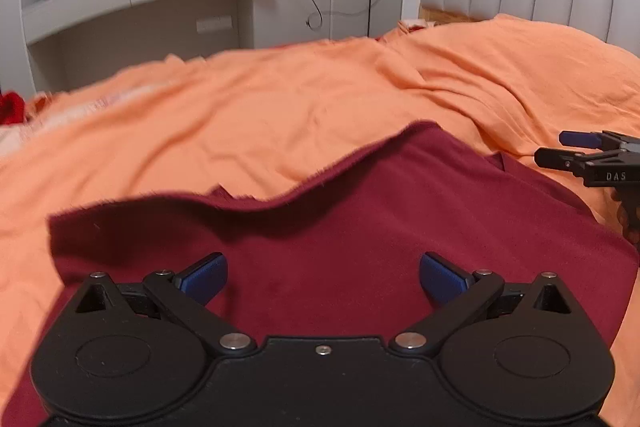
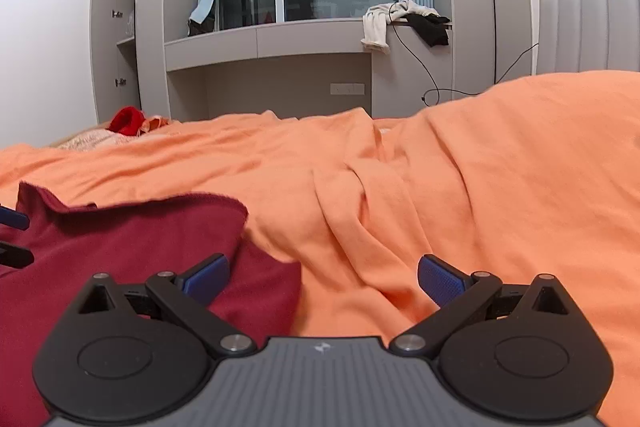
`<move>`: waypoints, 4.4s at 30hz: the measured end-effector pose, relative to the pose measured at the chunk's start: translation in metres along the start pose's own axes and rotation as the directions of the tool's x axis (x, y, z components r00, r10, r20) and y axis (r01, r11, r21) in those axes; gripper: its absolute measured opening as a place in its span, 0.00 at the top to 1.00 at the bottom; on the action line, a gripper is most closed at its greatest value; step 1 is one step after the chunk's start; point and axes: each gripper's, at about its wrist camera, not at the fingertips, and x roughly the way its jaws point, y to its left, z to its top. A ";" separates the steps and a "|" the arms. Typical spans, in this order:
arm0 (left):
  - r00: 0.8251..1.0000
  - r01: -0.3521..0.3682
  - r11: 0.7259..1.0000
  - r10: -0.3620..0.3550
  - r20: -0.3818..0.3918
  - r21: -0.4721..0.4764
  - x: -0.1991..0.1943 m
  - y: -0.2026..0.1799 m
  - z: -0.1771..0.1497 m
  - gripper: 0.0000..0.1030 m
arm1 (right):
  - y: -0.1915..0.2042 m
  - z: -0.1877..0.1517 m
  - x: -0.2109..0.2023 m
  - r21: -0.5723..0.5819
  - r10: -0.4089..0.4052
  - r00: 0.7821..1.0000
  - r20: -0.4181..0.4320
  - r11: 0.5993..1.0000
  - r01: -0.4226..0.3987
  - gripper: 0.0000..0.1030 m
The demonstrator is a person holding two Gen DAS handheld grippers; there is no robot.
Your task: Fold small clothes
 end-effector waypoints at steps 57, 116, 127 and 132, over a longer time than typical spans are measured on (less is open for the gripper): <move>0.863 -0.383 0.651 0.506 -0.002 -0.655 -0.126 0.086 -0.042 0.01 | 0.015 0.012 -0.020 0.080 -0.145 0.989 -0.006 0.986 0.145 0.00; 0.939 -0.099 0.721 0.296 0.176 -0.686 -0.171 -0.005 -0.147 0.01 | 0.197 -0.054 -0.040 -0.247 0.116 0.992 0.039 0.963 -0.103 0.00; 0.982 -0.074 0.716 0.174 0.075 -0.694 -0.128 0.013 -0.120 0.01 | 0.192 -0.058 -0.041 -0.225 0.121 0.991 0.053 0.969 -0.106 0.00; 0.983 -0.140 0.728 0.181 -0.010 -0.671 -0.096 0.030 -0.094 0.01 | 0.197 -0.060 -0.041 -0.239 0.109 0.992 0.059 0.967 -0.092 0.00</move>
